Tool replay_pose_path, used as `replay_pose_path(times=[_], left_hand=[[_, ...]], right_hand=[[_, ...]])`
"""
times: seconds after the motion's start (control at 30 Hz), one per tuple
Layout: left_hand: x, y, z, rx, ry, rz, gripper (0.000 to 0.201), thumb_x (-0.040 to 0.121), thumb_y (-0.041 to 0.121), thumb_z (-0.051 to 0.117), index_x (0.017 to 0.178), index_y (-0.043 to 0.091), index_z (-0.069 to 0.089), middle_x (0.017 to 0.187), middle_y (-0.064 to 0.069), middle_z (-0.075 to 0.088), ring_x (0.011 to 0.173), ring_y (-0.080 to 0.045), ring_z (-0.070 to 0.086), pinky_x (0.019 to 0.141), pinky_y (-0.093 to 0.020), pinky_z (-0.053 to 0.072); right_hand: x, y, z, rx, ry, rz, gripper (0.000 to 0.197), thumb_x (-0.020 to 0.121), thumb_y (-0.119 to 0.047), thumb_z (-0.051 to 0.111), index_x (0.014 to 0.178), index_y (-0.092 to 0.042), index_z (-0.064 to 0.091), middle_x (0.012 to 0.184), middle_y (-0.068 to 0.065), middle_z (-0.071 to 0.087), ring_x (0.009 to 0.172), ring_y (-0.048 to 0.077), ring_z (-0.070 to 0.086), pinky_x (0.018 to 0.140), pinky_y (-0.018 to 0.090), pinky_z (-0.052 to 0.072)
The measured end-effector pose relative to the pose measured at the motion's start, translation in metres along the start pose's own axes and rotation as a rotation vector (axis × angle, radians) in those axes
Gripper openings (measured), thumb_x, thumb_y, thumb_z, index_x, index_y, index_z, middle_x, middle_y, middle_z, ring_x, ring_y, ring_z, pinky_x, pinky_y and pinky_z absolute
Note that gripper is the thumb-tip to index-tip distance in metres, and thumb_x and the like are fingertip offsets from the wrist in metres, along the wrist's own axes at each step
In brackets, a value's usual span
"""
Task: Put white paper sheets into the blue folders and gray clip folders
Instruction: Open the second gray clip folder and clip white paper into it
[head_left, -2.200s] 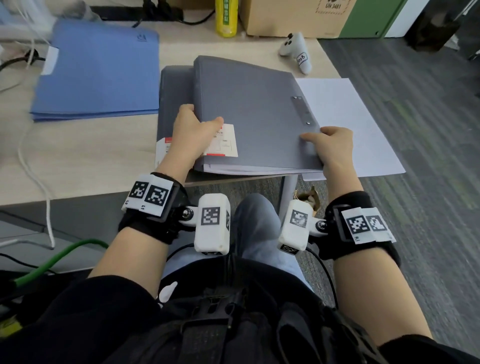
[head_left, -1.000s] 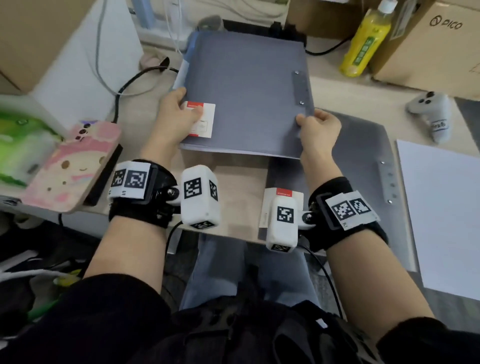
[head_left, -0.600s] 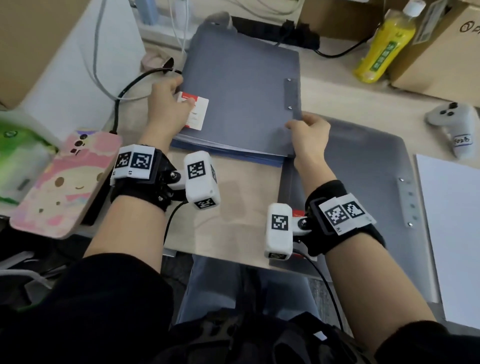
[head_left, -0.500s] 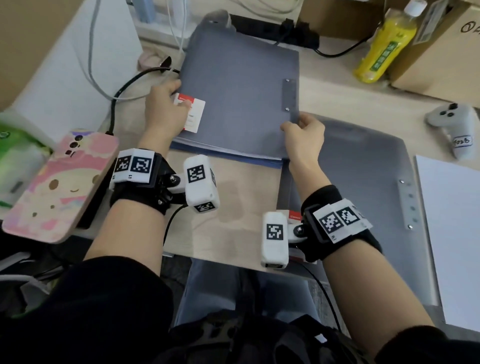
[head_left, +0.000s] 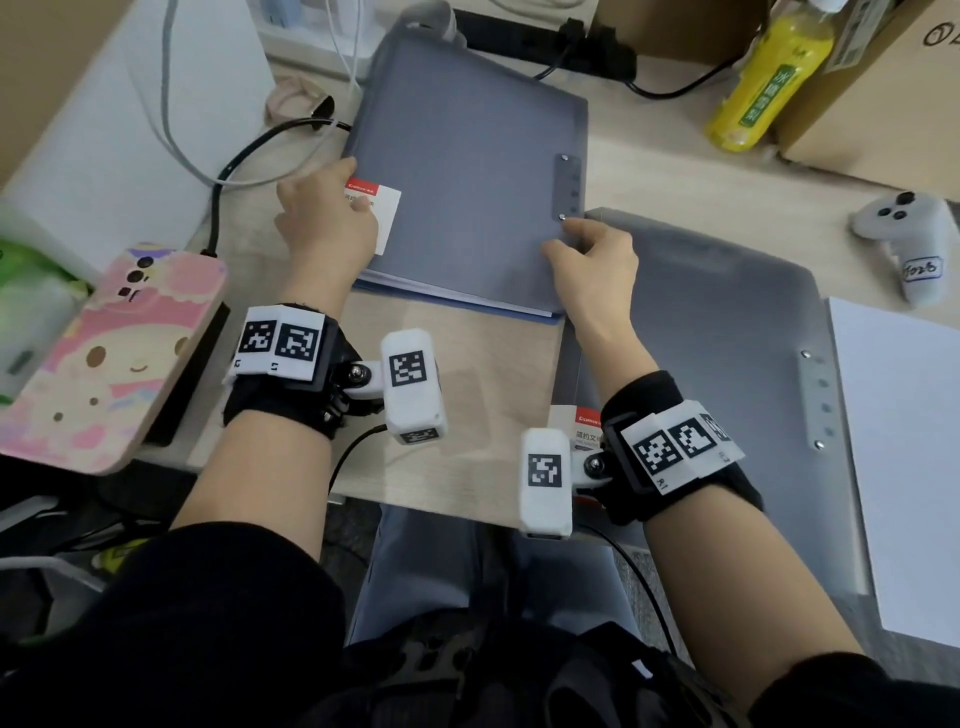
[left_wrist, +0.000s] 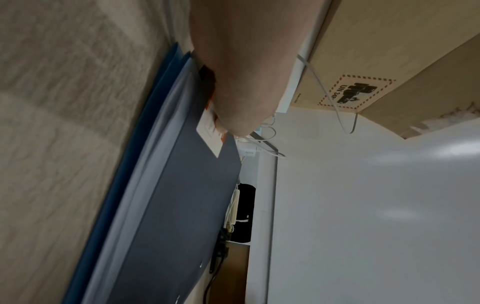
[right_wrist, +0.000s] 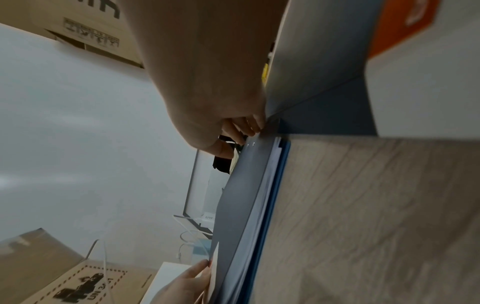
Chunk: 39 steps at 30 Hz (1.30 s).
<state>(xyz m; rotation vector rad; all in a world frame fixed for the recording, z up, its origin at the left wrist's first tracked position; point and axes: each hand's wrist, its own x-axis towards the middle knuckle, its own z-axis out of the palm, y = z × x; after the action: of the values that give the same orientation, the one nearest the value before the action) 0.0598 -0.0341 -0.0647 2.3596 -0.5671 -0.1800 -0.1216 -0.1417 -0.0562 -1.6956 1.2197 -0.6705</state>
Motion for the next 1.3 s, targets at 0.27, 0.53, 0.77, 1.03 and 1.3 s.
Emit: replay_pose_path(times=[0.27, 0.53, 0.77, 1.03, 1.3], left_hand=[[-0.041, 0.020, 0.001, 0.104, -0.015, 0.127, 0.040, 0.091, 0.020, 0.049, 0.131, 0.021, 0.051, 0.149, 0.001, 0.038, 0.146, -0.028, 0.009, 0.109, -0.046, 0.017], [-0.099, 0.055, 0.017, -0.040, -0.075, 0.320, 0.038, 0.090, 0.020, 0.054, 0.128, 0.020, 0.056, 0.145, 0.002, 0.044, 0.141, -0.024, 0.024, 0.111, -0.041, 0.022], [-0.152, 0.079, 0.038, -0.178, -0.261, 0.322, 0.036, 0.090, 0.016, 0.054, 0.125, 0.011, 0.059, 0.132, -0.005, 0.058, 0.123, -0.021, 0.053, 0.105, -0.028, 0.039], [-0.197, 0.084, 0.059, -0.071, -0.284, 0.230, 0.042, 0.089, 0.018, 0.054, 0.131, 0.015, 0.054, 0.133, -0.006, 0.057, 0.124, -0.025, 0.050, 0.100, -0.030, 0.038], [-0.220, 0.087, 0.069, -0.033, -0.282, 0.251, 0.043, 0.088, 0.014, 0.053, 0.130, 0.011, 0.054, 0.137, -0.007, 0.053, 0.127, -0.026, 0.047, 0.101, -0.029, 0.037]], right_hand=[[-0.017, 0.004, -0.026, 0.049, 0.055, -0.057, 0.034, 0.081, -0.006, 0.056, 0.113, -0.006, 0.068, 0.108, 0.005, 0.070, 0.100, 0.011, 0.063, 0.090, 0.021, 0.049], [-0.041, 0.015, -0.068, 0.149, 0.042, -0.040, 0.017, 0.082, -0.004, 0.061, 0.096, -0.012, 0.066, 0.084, 0.004, 0.071, 0.055, 0.007, 0.067, 0.067, 0.024, 0.059], [-0.066, 0.035, -0.114, 0.137, 0.088, -0.012, 0.021, 0.080, -0.002, 0.056, 0.097, -0.011, 0.065, 0.073, -0.001, 0.070, 0.052, 0.006, 0.064, 0.055, 0.017, 0.051], [-0.087, 0.080, -0.180, -0.131, 0.221, 0.065, 0.036, 0.083, -0.017, 0.060, 0.118, -0.012, 0.063, 0.117, 0.007, 0.065, 0.106, 0.019, 0.060, 0.089, 0.026, 0.046], [-0.105, 0.112, -0.217, -0.287, 0.199, 0.256, 0.051, 0.082, -0.028, 0.061, 0.130, -0.013, 0.050, 0.128, 0.007, 0.058, 0.121, 0.029, 0.052, 0.105, 0.049, 0.038]])
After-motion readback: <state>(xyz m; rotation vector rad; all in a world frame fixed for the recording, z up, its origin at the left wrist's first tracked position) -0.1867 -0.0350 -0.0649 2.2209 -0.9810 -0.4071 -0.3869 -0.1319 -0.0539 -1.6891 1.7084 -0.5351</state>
